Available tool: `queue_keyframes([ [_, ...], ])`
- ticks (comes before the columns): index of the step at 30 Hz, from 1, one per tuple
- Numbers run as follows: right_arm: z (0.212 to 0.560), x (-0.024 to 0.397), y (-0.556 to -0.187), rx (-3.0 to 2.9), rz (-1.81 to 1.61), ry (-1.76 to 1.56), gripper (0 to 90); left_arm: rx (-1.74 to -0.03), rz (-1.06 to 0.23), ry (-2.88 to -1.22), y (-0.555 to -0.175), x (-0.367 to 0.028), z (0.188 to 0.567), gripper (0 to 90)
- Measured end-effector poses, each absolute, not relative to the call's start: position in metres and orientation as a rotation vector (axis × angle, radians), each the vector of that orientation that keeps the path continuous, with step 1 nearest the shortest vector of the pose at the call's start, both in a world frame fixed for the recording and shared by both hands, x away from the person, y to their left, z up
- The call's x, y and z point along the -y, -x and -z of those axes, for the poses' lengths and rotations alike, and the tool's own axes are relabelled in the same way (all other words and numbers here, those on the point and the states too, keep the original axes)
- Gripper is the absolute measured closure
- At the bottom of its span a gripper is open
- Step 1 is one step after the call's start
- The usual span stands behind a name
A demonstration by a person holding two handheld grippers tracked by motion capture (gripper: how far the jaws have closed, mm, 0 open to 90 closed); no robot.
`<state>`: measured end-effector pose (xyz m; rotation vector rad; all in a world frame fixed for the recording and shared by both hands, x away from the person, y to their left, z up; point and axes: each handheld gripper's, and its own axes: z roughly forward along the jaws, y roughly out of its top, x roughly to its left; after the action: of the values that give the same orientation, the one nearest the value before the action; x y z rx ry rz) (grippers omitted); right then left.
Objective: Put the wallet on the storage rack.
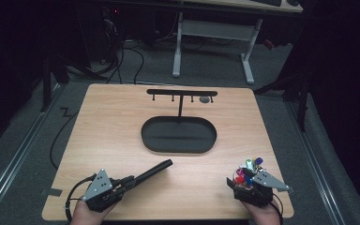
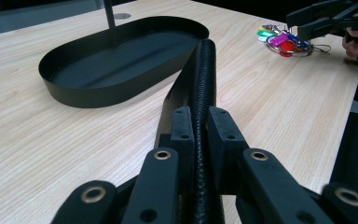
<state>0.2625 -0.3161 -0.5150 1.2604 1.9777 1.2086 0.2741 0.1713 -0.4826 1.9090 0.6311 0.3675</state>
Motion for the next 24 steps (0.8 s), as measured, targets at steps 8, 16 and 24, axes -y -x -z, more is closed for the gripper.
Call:
queue_keyframes([
  [8,0.516,0.315,-0.263,-1.985,-1.205,-1.259,22.4,-0.677,-0.37,-1.855,-0.28,-0.18,0.486,80.0],
  [16,0.517,0.314,-0.264,-1.994,-1.199,-1.258,22.5,-0.708,-0.376,-1.81,-0.288,-0.187,0.49,78.1],
  [24,0.517,0.314,-0.263,-1.994,-1.199,-1.263,22.4,-0.756,-0.361,-1.765,-0.295,-0.2,0.495,71.6],
])
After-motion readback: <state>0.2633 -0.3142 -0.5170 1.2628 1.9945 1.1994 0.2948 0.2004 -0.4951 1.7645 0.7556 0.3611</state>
